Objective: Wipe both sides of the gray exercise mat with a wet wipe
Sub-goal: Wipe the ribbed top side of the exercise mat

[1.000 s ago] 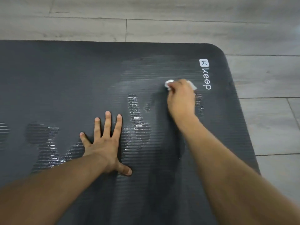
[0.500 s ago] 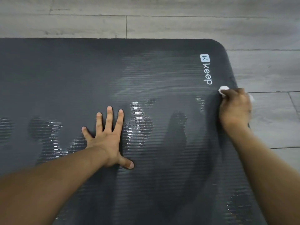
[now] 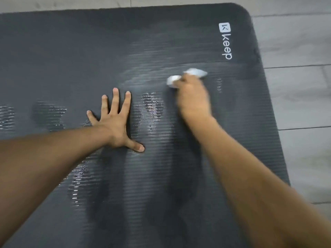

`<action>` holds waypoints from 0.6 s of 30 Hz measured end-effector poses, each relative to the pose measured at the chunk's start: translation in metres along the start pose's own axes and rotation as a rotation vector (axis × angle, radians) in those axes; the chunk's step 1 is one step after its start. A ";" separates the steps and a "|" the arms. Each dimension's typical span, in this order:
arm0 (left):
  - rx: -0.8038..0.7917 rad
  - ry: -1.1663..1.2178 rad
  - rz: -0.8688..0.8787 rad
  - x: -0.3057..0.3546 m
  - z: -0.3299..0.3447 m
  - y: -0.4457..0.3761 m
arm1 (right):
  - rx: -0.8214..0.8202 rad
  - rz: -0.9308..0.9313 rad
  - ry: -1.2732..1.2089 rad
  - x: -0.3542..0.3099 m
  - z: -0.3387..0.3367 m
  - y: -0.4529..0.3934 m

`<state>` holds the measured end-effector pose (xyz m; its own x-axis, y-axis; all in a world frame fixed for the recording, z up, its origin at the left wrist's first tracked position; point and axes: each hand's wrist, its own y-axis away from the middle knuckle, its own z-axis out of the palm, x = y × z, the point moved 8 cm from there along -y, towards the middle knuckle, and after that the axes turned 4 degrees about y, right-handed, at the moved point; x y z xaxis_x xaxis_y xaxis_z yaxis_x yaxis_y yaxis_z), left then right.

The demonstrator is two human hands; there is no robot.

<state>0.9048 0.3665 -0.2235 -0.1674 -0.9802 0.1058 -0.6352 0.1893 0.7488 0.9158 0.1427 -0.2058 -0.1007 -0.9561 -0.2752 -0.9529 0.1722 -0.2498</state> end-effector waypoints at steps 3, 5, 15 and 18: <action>0.000 -0.005 0.006 -0.001 0.001 -0.003 | 0.091 0.380 0.132 0.134 -0.052 0.016; 0.001 -0.001 0.001 -0.001 0.001 -0.004 | 0.128 0.561 0.129 0.171 -0.070 0.025; 0.005 0.041 0.010 -0.003 0.001 -0.004 | -0.053 -0.027 -0.243 -0.118 0.027 0.027; 0.011 0.039 0.014 -0.003 0.001 -0.004 | 0.000 -0.064 -0.127 -0.062 0.012 0.029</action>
<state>0.9070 0.3686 -0.2279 -0.1473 -0.9789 0.1420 -0.6415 0.2038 0.7396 0.8977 0.2103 -0.2072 -0.0029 -0.9273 -0.3743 -0.9563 0.1121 -0.2702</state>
